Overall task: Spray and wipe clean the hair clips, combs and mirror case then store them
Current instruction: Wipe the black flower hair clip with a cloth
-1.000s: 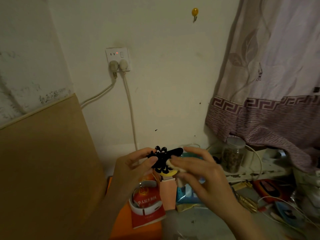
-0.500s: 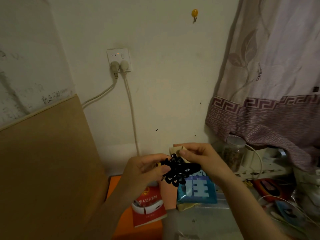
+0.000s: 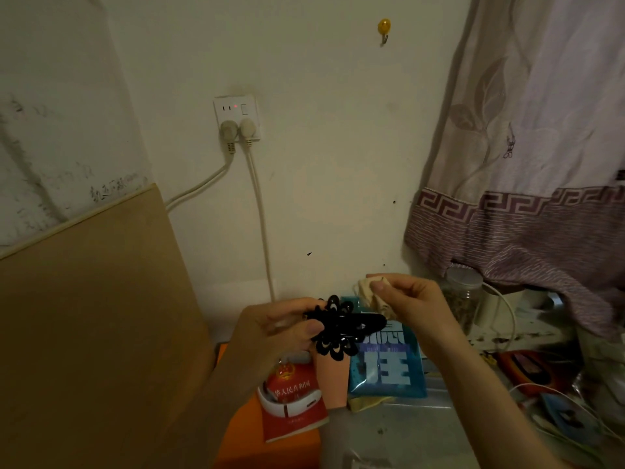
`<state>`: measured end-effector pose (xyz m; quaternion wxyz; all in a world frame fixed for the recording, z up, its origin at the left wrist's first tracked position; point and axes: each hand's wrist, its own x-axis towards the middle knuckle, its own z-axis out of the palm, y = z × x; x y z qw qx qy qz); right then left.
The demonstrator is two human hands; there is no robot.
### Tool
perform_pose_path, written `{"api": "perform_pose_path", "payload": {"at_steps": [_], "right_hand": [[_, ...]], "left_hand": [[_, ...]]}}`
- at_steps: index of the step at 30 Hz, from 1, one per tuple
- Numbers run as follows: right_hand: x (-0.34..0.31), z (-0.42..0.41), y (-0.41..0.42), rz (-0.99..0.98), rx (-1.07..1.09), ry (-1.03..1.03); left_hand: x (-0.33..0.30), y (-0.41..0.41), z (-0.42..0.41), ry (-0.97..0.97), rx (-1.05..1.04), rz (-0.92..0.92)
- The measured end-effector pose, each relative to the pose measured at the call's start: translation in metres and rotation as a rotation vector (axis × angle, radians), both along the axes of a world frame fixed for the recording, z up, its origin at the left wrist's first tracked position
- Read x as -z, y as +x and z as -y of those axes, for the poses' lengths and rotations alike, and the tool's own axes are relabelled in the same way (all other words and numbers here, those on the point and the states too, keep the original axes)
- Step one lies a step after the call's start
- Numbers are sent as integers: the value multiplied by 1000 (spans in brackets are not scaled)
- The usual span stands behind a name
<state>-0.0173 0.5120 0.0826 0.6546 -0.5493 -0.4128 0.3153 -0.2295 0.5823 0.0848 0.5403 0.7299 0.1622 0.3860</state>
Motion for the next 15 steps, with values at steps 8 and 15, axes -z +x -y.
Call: {"api": "perform_pose_path", "payload": {"at_steps": [8, 15], "right_hand": [[-8, 20, -14, -8, 62, 101], [6, 13, -40, 197, 189, 133]], "left_hand": [[6, 1, -4, -153, -155, 114], [6, 4, 4, -171, -168, 91]]}}
